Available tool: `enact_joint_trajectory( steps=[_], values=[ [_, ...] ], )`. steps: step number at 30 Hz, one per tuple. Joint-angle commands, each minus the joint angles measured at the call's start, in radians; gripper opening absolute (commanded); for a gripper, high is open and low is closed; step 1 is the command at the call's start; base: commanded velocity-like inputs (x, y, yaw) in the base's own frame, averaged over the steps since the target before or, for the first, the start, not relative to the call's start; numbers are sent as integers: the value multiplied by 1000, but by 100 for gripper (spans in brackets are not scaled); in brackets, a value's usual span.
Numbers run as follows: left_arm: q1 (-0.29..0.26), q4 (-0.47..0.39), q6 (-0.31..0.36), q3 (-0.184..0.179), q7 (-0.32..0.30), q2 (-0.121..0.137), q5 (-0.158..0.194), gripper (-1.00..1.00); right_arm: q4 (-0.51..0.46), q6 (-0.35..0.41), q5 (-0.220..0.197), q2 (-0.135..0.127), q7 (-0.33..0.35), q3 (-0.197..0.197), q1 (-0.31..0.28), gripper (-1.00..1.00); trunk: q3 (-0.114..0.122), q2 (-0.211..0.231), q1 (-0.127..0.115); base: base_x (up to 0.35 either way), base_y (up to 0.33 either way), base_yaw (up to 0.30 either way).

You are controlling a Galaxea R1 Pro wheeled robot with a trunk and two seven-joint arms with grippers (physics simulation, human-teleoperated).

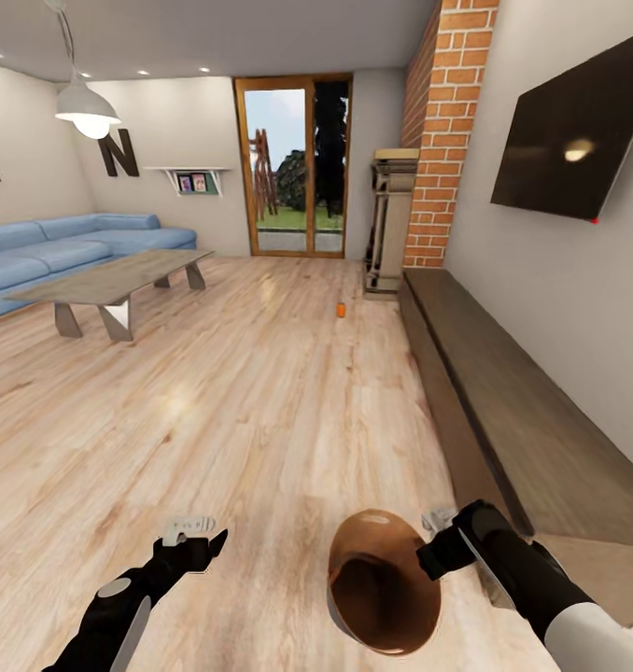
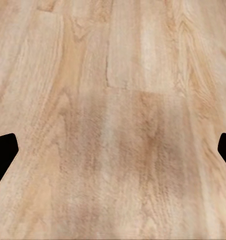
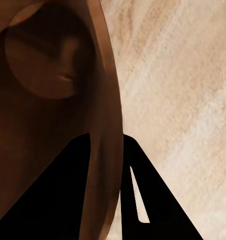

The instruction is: Put the three can of soda from the living room inside the tash can in the kitchen.

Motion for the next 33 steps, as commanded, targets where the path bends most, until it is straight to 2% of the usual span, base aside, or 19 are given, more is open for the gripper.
enact_joint_trajectory(
  steps=[1,6,17,27,33],
  values=[
    [1,-2,-1,0,0,0,0,100,-1,4,-18,8,2,8,0,-100,0,0,0,178,137,0],
    [1,-7,-2,0,1,0,1,100,-2,4,-16,20,1,27,0,-100,0,0,0,99,67,0],
    [2,-8,-2,0,1,0,1,100,-2,4,-16,20,1,28,0,-100,0,0,0,3,27,0],
    [2,-8,-2,0,0,0,1,100,-2,4,-17,20,1,28,0,-100,0,0,0,8,234,0],
    [2,-7,-2,0,0,0,1,100,-2,4,-17,21,1,30,0,-100,0,0,0,148,262,0]
  ],
)
